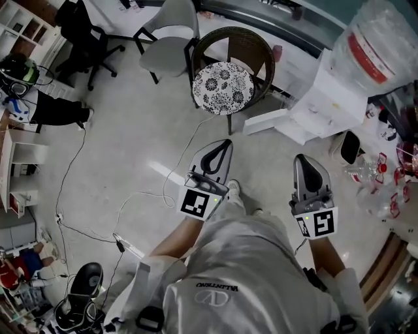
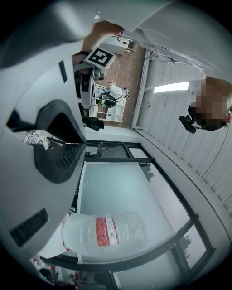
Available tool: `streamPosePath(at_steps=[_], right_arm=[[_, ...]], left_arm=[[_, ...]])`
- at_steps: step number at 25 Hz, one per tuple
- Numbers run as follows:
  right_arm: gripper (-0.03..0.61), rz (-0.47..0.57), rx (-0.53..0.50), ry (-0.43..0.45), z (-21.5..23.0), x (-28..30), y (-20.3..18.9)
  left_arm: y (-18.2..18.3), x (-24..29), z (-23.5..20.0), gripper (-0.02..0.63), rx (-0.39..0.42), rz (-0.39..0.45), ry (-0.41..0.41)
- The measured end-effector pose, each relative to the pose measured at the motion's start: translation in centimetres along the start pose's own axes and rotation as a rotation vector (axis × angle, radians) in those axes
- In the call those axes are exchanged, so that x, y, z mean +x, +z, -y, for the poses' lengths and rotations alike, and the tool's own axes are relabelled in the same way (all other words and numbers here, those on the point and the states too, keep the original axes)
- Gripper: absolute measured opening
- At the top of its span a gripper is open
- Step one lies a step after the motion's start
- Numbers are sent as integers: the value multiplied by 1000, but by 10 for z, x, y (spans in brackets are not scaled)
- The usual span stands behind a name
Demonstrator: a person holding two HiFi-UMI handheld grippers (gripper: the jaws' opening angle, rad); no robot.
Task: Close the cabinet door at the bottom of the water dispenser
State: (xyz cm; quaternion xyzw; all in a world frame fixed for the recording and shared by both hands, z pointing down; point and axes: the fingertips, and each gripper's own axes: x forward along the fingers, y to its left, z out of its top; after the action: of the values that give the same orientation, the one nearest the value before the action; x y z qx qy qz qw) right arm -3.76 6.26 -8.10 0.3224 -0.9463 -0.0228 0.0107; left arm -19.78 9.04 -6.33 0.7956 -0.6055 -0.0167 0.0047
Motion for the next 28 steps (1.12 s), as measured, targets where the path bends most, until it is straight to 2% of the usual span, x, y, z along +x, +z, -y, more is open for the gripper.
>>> streamPosePath(at_steps=[5, 11, 18, 23, 28], right_arm=[[17, 2, 9, -17, -5, 30, 1], [17, 17, 3, -27, 11, 38, 4], [17, 40, 8, 12, 33, 58, -10], [18, 42, 18, 34, 52, 72, -75], [18, 6, 30, 117, 61, 99, -202]], left_arm=[[-2, 18, -19, 2, -24, -4, -47], [5, 36, -12, 2, -34, 24, -79], [-12, 57, -10, 2, 23, 13, -67], [-79, 74, -19, 2, 24, -11, -34], [-192, 101, -43, 2, 28, -11, -12]])
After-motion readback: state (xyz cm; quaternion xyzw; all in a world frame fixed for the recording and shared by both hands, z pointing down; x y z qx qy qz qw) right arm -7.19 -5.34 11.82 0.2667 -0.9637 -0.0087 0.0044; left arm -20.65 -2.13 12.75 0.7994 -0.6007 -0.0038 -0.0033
